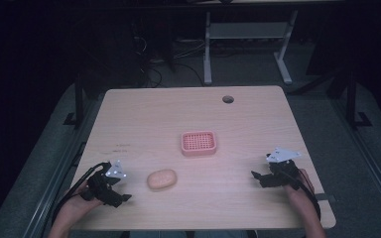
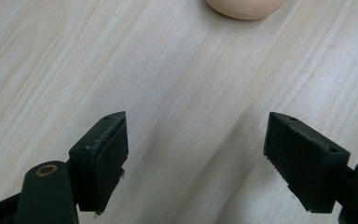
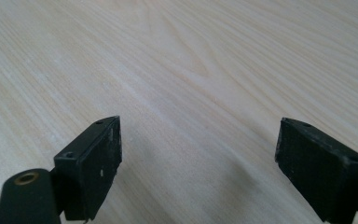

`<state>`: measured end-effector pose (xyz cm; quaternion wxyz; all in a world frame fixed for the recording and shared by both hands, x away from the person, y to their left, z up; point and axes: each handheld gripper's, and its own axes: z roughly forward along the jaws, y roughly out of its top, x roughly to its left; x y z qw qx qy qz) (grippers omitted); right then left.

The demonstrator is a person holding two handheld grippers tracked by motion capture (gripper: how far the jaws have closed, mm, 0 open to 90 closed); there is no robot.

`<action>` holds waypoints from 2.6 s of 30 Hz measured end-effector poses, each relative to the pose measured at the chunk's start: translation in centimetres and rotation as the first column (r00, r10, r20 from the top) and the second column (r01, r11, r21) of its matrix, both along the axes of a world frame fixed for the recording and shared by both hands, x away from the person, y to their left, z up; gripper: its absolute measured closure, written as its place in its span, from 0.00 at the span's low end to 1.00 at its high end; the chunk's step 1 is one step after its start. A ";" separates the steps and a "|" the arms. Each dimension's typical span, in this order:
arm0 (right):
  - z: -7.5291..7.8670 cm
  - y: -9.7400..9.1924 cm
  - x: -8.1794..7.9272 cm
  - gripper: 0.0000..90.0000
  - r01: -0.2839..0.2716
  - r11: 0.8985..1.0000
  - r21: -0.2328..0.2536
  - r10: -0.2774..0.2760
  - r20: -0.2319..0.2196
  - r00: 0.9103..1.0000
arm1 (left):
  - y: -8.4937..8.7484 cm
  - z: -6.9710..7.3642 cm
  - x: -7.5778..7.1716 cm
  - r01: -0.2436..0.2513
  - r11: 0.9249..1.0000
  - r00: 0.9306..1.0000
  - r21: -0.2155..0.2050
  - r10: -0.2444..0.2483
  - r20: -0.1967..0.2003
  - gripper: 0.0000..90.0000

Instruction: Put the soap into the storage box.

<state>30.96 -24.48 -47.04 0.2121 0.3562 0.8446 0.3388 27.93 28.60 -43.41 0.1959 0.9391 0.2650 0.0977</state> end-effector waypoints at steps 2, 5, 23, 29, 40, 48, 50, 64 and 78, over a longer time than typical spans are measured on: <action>0.0 0.0 0.0 0.15 0.000 1.000 0.001 0.000 -0.003 1.000 | 0.0 0.0 0.0 0.001 1.000 1.000 -0.003 -0.001 0.001 0.24; 0.1 0.1 -0.1 0.15 -0.004 1.000 -0.002 0.004 0.005 1.000 | -0.1 0.0 -0.1 0.012 1.000 1.000 0.004 -0.012 0.005 0.24; 0.3 0.4 -0.2 0.15 -0.026 1.000 -0.014 0.027 0.018 0.999 | -2.6 0.8 0.1 0.058 0.998 0.998 -0.001 -0.058 0.021 0.23; 0.3 0.3 -0.3 0.15 -0.022 1.000 -0.003 0.022 0.018 1.000 | -3.6 0.6 0.3 0.086 0.996 0.996 0.019 -0.086 0.009 0.23; 0.4 0.4 -0.4 0.15 -0.026 1.000 -0.002 0.026 0.018 1.000 | -4.8 1.0 0.6 0.119 0.992 0.993 0.027 -0.119 0.009 0.23; 0.4 0.4 -0.4 0.15 -0.029 1.000 -0.001 0.029 0.017 0.999 | -5.7 1.1 1.0 0.145 0.989 0.989 0.041 -0.145 0.006 0.23; 0.4 0.4 -0.4 0.15 -0.030 1.000 0.000 0.030 0.018 0.999 | -5.9 1.1 1.1 0.152 0.987 0.988 0.045 -0.152 -0.001 0.23; 0.4 0.5 -0.4 0.15 -0.036 0.999 -0.004 0.036 0.019 0.999 | -7.3 1.3 1.9 0.185 0.981 0.983 0.058 -0.184 -0.018 0.24; 0.5 0.6 -0.5 0.15 -0.038 0.999 0.005 0.038 0.019 0.999 | -9.2 1.0 3.1 0.218 0.973 0.976 0.070 -0.216 -0.039 0.24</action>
